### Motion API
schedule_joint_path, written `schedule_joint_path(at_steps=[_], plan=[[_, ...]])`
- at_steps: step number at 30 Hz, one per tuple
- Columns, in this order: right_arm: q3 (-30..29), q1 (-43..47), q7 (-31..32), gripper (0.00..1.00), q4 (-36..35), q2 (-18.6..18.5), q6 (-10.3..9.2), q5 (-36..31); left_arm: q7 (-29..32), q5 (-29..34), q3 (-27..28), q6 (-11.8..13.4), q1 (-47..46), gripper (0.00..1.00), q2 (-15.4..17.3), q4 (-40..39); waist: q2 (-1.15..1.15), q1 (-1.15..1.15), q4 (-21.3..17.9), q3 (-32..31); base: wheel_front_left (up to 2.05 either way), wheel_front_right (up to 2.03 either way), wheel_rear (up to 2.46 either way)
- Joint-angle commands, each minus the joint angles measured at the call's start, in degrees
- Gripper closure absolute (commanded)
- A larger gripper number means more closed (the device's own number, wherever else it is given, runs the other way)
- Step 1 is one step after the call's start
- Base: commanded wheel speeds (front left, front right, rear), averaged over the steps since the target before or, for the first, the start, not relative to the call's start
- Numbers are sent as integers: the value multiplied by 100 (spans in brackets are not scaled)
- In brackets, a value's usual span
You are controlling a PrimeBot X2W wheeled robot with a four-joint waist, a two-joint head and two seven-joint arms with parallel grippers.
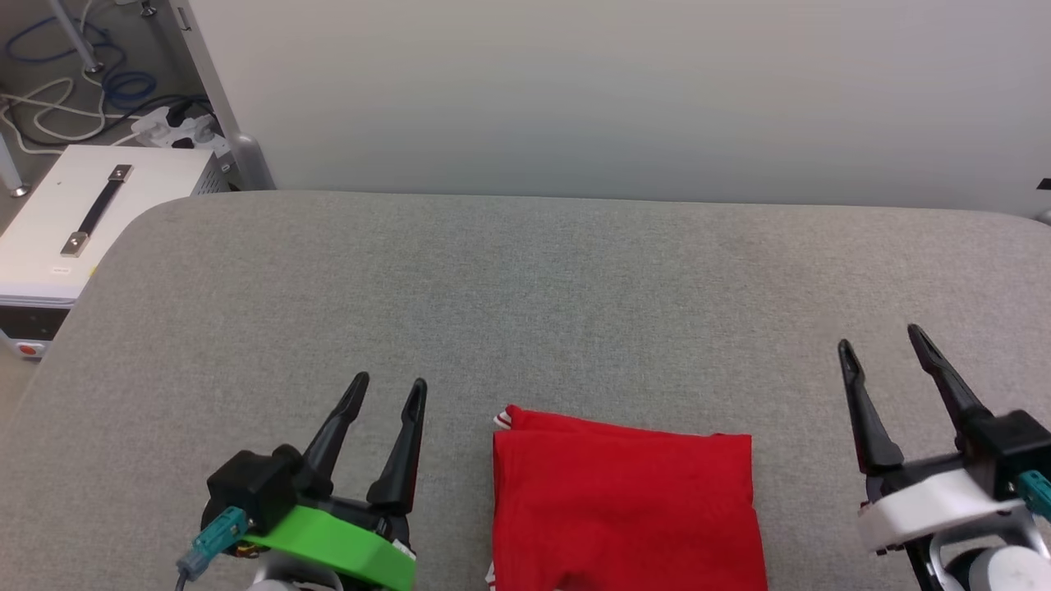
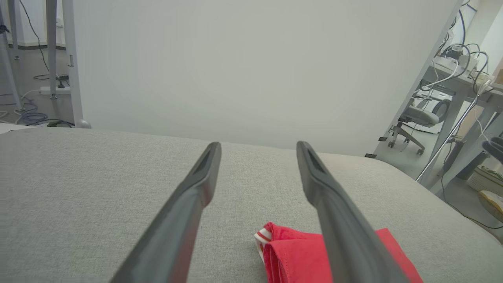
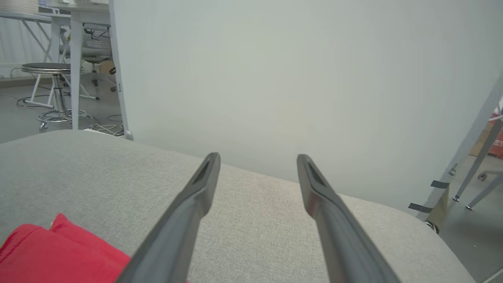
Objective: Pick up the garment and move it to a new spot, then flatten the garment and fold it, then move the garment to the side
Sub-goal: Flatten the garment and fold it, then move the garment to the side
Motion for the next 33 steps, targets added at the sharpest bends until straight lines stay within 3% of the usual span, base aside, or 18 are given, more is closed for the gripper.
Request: schedule_joint_path(at_steps=[1, 11, 25, 27, 29, 31, 33], plan=[[-165, 190, -97, 0, -96, 178, -5, -57, -33, 100, 114, -16, 114, 0, -79, 40, 0, 0, 3, 6, 0, 0, 0], [-688, 854, -402, 0, -14, 845, -5, -57, -33, 522, 429, -17, 264, 0, -312, 169, 0, 0, -16, -17, 0, 0, 0], [-442, 800, -313, 0, 294, 897, -5, 350, -33, 710, 323, -17, 233, 0, -281, 216, 0, 0, 24, 14, 0, 0, 0], [-291, 749, 0, 0, 265, 781, -5, 514, -33, 748, 334, -17, 220, 0, -273, 210, 0, 0, 43, 38, 0, 0, 0], [-56, 642, 1053, 0, 47, 514, -5, 882, -33, 928, 376, -17, 189, 0, -258, 195, 0, 0, 87, 85, 0, 0, 0], [222, 568, 3133, 0, -403, 162, -5, 1582, -33, 1200, 325, -17, 130, 0, -254, 192, 0, 0, 194, 193, 0, 0, 0], [229, 553, 3771, 0, -545, 150, -5, 1730, -33, 1217, 292, -17, 98, 0, -252, 181, 0, 0, 233, 255, 0, 0, 0]])
